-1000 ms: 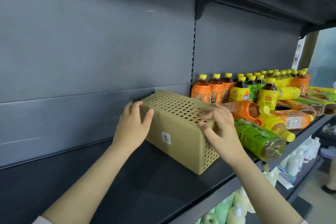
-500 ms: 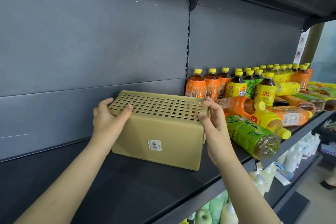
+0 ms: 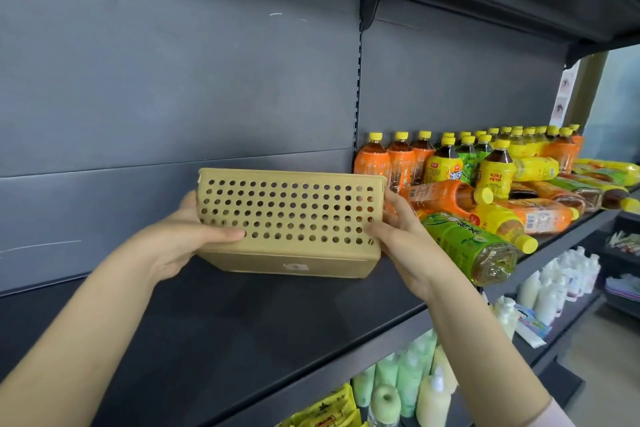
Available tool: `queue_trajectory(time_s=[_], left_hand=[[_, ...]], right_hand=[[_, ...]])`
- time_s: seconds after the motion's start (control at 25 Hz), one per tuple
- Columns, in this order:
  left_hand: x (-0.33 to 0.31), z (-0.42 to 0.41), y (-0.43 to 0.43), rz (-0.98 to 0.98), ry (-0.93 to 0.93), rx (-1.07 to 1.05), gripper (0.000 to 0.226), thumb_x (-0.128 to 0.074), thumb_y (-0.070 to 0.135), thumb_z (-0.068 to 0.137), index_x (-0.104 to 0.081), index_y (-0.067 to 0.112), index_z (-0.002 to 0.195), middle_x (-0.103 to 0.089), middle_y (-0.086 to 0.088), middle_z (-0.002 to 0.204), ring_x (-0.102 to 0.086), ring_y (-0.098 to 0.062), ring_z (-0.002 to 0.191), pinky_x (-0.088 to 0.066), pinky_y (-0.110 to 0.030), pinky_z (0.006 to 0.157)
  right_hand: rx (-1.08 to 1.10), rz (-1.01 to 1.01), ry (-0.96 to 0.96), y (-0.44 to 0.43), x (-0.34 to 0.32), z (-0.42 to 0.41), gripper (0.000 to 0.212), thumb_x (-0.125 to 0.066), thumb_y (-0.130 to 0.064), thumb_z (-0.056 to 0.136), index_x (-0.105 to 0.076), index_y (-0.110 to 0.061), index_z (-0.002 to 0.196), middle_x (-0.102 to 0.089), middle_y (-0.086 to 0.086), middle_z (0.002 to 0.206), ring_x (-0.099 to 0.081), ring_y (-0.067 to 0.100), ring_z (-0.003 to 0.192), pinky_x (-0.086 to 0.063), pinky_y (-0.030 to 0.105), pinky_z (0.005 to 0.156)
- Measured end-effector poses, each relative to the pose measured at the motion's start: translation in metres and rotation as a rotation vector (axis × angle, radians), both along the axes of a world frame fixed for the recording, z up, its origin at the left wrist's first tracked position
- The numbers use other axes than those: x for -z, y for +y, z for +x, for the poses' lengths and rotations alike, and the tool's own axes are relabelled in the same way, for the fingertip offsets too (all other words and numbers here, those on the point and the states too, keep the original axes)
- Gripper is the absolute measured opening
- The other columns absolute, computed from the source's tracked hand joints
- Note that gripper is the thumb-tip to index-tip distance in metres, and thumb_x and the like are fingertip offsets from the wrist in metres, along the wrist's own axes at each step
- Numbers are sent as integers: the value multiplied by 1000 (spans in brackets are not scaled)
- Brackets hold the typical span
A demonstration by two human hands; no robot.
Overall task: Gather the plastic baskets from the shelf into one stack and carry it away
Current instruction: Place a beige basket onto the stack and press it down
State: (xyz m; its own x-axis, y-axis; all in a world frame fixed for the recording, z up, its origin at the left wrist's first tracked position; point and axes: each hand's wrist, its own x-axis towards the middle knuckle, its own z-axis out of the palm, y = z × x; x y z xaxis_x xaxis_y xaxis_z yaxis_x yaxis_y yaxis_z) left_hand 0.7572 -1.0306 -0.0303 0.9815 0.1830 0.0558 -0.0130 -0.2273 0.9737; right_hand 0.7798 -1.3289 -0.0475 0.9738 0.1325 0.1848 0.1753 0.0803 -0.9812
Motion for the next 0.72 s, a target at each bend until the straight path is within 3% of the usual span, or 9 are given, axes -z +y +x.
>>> queue_trajectory(time_s=[0.12,0.2,0.32,0.44,0.6,0.72], left_hand=[[-6,-16,16,-2,-81,-44,78,-85,10,69,-43,20,133,-66,-1,122,-62,-21,115,-43,-46,107],[-21,-27,33,-21,-200,-128,70,-83,16,74,-42,16,132,-66,1,117,-66,-18,105,-50,-44,99],[-54,-51,63,-12,-427,-257,59,-76,14,83,-35,20,125,-55,13,107,-61,-6,93,-52,-32,78],[-86,-88,115,114,-601,-316,61,-75,18,84,-30,29,124,-50,20,109,-61,-9,97,-52,-32,75],[-122,-147,198,300,-663,-344,87,-75,21,84,-19,39,149,-51,22,109,-66,-9,91,-53,-30,79],[-139,-189,257,386,-695,-400,80,-73,20,86,-25,38,147,-47,26,108,-66,2,81,-50,-10,61]], right_hand=[[-92,-2,-110,14,-7,0,66,-49,13,91,-42,-28,142,-63,3,130,-61,21,121,-52,44,98],[-117,26,-206,33,-21,0,69,-46,18,88,-43,-27,140,-62,2,132,-58,22,123,-53,44,94],[-84,32,-312,71,-45,-5,72,-42,20,89,-36,-29,141,-63,0,130,-60,13,119,-55,31,84],[-54,61,-394,132,-62,-18,72,-52,9,94,-23,-31,146,-66,-5,126,-64,0,108,-54,16,74],[-51,135,-524,230,-90,-43,88,-66,-3,89,-12,-37,150,-65,-6,131,-62,8,117,-52,36,96],[-109,155,-609,296,-112,-65,98,-67,0,88,-5,-39,153,-61,-3,137,-59,12,123,-49,37,102]])
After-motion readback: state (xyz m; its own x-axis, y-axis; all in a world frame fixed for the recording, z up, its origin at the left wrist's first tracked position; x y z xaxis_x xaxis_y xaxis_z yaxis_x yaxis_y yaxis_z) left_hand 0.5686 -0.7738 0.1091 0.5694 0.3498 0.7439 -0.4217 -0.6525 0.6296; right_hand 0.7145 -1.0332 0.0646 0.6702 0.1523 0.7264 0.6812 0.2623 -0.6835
